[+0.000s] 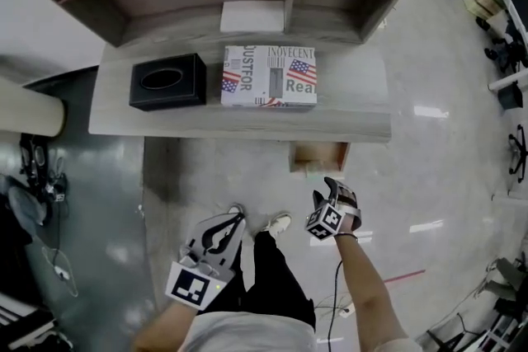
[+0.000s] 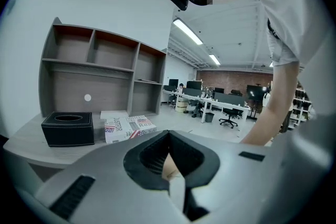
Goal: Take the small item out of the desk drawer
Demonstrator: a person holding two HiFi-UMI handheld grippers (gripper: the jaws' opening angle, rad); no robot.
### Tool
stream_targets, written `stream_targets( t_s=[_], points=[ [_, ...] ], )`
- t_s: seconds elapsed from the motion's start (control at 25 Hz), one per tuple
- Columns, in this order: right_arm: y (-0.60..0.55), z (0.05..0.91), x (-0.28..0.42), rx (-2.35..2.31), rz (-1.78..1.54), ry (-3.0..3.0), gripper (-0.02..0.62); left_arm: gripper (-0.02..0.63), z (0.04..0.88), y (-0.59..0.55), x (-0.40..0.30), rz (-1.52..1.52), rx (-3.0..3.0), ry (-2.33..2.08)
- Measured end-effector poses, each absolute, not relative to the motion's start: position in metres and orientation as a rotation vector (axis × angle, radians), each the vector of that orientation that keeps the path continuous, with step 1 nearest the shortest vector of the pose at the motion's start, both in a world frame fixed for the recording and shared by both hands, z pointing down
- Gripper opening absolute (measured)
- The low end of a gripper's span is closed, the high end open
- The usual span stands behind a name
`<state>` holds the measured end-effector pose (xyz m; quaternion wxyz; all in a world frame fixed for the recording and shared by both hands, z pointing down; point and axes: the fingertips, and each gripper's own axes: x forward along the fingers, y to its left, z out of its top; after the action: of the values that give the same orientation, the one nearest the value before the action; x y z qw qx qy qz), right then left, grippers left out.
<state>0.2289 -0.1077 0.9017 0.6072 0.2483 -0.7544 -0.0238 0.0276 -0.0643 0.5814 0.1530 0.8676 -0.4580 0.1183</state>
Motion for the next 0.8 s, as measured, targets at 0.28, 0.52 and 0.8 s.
stream_targets(
  t_s=[0.28,0.52,0.8],
  points=[
    [-0.115,0.932,0.219,0.458,-0.09,-1.717,0.259,0.018,0.59,-0.061,0.018,0.32,2.437,-1.371],
    [-0.113,0.945,0.211,0.378,-0.102,-1.711,0.284,0.018,0.599,-0.05,0.008,0.35,2.397,-1.391],
    [-0.118,0.936,0.199,0.38,-0.129,-1.723,0.168,0.018,0.603,-0.05,0.002,0.346,2.389,-1.386]
  ],
)
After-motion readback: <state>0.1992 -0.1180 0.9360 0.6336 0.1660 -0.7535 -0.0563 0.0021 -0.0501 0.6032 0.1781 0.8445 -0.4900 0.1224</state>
